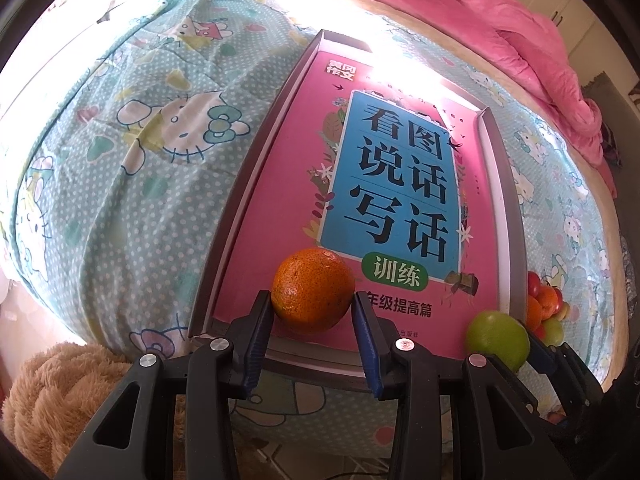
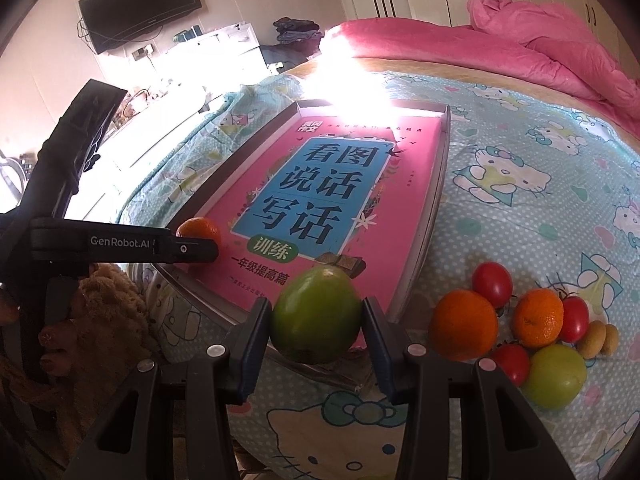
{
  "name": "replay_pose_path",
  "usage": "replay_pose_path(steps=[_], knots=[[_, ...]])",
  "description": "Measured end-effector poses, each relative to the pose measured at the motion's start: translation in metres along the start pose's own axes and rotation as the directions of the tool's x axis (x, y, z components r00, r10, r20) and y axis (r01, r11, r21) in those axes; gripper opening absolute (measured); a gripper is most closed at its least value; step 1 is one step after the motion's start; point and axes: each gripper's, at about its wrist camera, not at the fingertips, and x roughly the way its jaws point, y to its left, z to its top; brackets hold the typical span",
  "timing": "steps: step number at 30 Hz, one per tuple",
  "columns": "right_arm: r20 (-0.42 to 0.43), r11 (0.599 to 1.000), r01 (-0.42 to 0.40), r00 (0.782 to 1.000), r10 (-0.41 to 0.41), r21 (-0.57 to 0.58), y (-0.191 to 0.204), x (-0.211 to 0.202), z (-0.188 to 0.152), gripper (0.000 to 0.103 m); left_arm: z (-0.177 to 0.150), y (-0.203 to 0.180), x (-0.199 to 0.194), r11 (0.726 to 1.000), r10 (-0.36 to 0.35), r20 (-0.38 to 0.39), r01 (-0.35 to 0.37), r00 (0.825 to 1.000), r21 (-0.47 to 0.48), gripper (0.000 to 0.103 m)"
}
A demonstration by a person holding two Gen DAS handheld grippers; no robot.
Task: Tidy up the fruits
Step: 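Lower the orange onto the pink book with the left tool while the right tool lowers the green fruit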
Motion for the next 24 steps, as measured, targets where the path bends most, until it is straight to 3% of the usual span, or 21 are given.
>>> replay_pose_path(steps=[24], knots=[[0.027,1.000,-0.022,0.999,0.021,0.012,-0.005,-0.016,-0.008,0.046,0.001,0.000,0.003,1.000,0.008,-0.003,-0.008,1.000,0.005,0.042]])
